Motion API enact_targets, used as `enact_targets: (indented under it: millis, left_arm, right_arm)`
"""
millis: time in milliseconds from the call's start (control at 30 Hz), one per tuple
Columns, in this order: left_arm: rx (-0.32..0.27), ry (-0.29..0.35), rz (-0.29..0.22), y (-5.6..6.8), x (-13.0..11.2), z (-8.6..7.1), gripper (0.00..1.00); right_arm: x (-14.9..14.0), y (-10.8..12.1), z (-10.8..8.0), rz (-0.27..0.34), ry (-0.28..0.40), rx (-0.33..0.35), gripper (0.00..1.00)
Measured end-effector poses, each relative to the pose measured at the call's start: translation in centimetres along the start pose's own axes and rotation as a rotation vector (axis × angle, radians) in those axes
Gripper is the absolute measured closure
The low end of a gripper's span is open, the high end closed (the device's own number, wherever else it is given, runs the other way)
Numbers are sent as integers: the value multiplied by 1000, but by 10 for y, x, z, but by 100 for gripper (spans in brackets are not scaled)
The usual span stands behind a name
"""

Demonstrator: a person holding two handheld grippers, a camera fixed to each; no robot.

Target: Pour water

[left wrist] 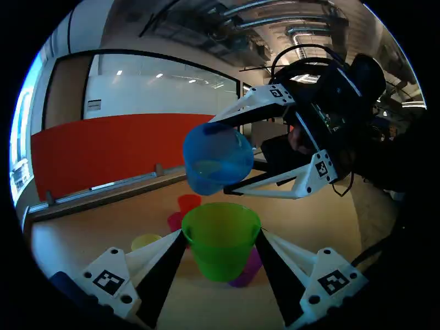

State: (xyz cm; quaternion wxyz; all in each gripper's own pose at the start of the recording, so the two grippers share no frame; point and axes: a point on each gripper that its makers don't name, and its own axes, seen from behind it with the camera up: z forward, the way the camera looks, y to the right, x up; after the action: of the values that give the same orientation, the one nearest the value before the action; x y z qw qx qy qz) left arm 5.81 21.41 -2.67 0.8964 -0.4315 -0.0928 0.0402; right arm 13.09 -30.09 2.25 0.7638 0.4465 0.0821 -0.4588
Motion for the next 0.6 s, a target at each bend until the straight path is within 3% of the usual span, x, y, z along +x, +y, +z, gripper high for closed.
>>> enact_targets:
  millis: [600]
  left_arm:
    - [1, 6, -1, -2, 3, 2, 14]
  right_arm:
    - [2, 1, 2, -93, -4, 6, 9]
